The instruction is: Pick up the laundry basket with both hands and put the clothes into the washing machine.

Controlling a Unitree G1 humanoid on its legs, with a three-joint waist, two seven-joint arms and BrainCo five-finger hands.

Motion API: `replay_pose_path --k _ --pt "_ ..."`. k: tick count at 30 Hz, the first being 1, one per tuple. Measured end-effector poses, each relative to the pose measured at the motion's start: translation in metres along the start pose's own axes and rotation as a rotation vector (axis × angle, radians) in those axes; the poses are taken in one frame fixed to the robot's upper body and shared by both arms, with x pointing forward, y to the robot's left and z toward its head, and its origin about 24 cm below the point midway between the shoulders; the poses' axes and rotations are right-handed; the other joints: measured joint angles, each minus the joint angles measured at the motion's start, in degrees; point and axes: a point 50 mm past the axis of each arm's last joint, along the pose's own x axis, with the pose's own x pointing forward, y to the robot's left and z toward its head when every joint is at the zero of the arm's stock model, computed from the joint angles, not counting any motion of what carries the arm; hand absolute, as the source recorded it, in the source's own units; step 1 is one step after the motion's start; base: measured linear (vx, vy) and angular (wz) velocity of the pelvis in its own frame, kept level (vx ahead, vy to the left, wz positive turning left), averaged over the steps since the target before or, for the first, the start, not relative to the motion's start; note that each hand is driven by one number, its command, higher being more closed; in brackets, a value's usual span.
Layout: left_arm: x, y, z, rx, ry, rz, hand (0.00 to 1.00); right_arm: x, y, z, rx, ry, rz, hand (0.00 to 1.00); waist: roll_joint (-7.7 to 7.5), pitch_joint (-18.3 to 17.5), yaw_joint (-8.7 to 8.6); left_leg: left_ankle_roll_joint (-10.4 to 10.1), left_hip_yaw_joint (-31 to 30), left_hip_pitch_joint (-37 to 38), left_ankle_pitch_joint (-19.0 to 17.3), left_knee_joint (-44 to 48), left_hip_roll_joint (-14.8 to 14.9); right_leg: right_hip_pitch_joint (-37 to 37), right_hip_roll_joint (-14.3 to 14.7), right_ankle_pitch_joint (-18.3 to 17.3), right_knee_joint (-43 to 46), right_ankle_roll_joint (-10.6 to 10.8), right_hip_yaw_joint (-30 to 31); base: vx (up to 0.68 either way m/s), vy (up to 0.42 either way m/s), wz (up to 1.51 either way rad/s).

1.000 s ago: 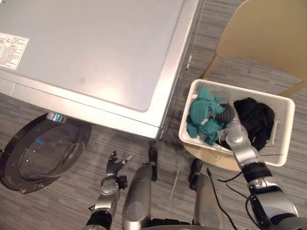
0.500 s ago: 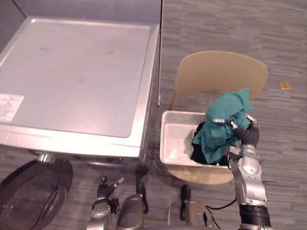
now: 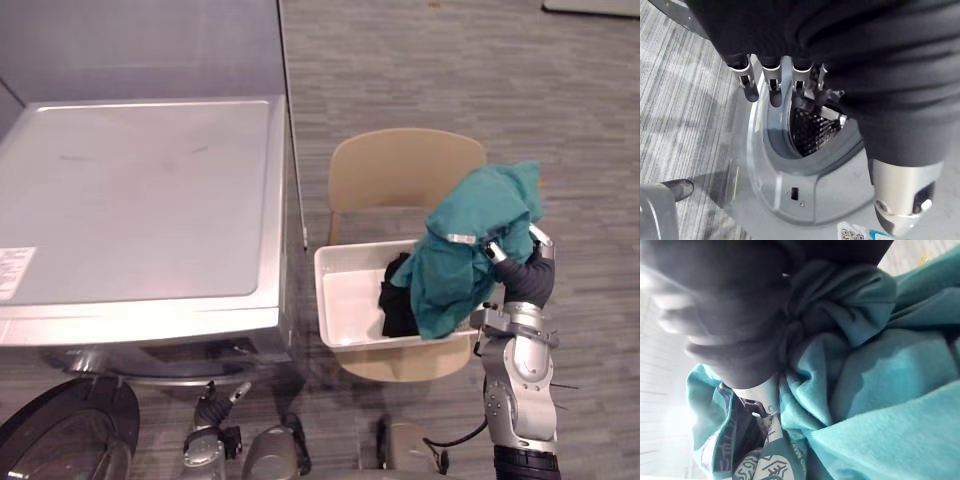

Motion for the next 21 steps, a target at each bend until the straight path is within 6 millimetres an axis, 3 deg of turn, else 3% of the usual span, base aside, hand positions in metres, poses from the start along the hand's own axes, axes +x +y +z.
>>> replay_pose_path --k 2,3,4,6,8,10,12,13,15,17,21 --pt "0.0 0.002 0.007 -0.011 -0.036 0.009 0.0 0.003 0.006 0.007 0.007 -0.038 0.022 1.0 -1.08 -0.8 1.55 -0.7 0.0 -1.7 0.5 0.9 -0.1 3.3 0.6 -2.3 -6.8 -0.8 -0.8 -0.11 -0.136 -0.13" --pt "0.0 0.002 0.011 -0.042 -0.048 0.025 0.0 0.008 0.01 0.015 0.01 -0.087 0.035 1.0 -1.33 -0.9 2.18 -1.6 -0.4 -4.7 1.6 2.0 0.3 4.6 1.5 -3.2 -13.8 -2.4 -1.6 -0.16 -0.167 0.11" --pt "-0.001 -0.007 0.014 -0.083 -0.053 0.022 0.0 0.013 0.011 0.02 0.004 -0.122 0.036 1.0 0.86 -0.2 1.52 -2.0 -2.7 -7.3 3.5 2.4 1.3 5.1 3.5 -0.8 -18.1 -4.0 -3.5 -0.17 -0.128 0.3" --pt "-0.003 -0.015 0.014 -0.101 -0.05 0.007 0.0 0.012 0.008 0.017 0.0 -0.108 0.013 1.0 1.82 0.2 1.24 -2.6 -5.0 -8.2 6.5 0.7 2.3 5.8 5.2 0.9 -20.3 -5.0 -5.4 -0.16 -0.139 0.53" --pt "-0.006 -0.017 0.015 -0.125 -0.061 -0.003 0.0 0.011 0.008 0.015 -0.001 -0.097 0.013 1.0 2.03 0.3 1.4 -4.2 -7.2 -8.0 10.1 -1.6 2.9 5.7 6.6 1.7 -19.8 -6.4 -7.1 -0.17 -0.155 0.44" --pt "-0.009 -0.017 0.021 -0.133 -0.099 -0.012 0.0 0.012 0.01 0.016 0.002 -0.106 0.023 1.0 1.82 0.2 1.47 -7.4 -10.9 -8.0 13.6 -5.1 1.9 4.7 6.6 2.0 -21.0 -8.2 -9.3 -0.23 -0.122 0.38" --pt "-0.012 -0.018 0.021 -0.134 -0.107 -0.022 0.0 0.013 0.011 0.016 0.005 -0.108 0.029 1.0 2.44 0.3 1.54 -5.1 -12.3 -7.9 10.2 -0.5 1.4 3.7 6.1 2.6 -20.8 -9.3 -9.8 -0.2 -0.049 0.17" --pt "-0.014 -0.017 0.021 -0.138 -0.112 -0.018 0.0 0.013 0.011 0.017 0.005 -0.109 0.031 1.0 2.52 0.3 1.23 -5.2 -12.6 -6.6 7.3 1.8 0.6 3.6 5.5 3.3 -21.0 -9.2 -9.6 -0.12 0.01 0.05" --pt "-0.017 -0.014 0.023 -0.161 -0.133 -0.012 0.0 0.013 0.011 0.017 0.002 -0.112 0.032 1.0 3.06 0.0 1.0 -6.0 -12.7 -2.5 4.9 -1.7 -0.1 3.1 5.2 4.1 -21.3 -8.7 -9.3 -0.08 0.036 0.0" --pt "-0.019 -0.012 0.034 -0.176 -0.186 -0.013 0.0 0.014 0.008 0.018 -0.003 -0.115 0.029 1.0 3.59 -0.3 0.04 -5.8 -13.3 -0.4 5.2 -7.8 -0.8 2.8 5.3 4.9 -22.0 -8.0 -9.9 -0.09 0.08 0.18" --pt "-0.029 -0.013 0.068 -0.21 -0.341 -0.035 0.0 0.012 0.011 0.02 0.029 -0.115 0.073 1.0 3.53 -0.3 -0.01 -4.8 -12.8 1.0 5.6 -8.6 -2.2 4.1 4.1 6.1 -23.0 -6.4 -9.6 -0.06 0.101 0.0"
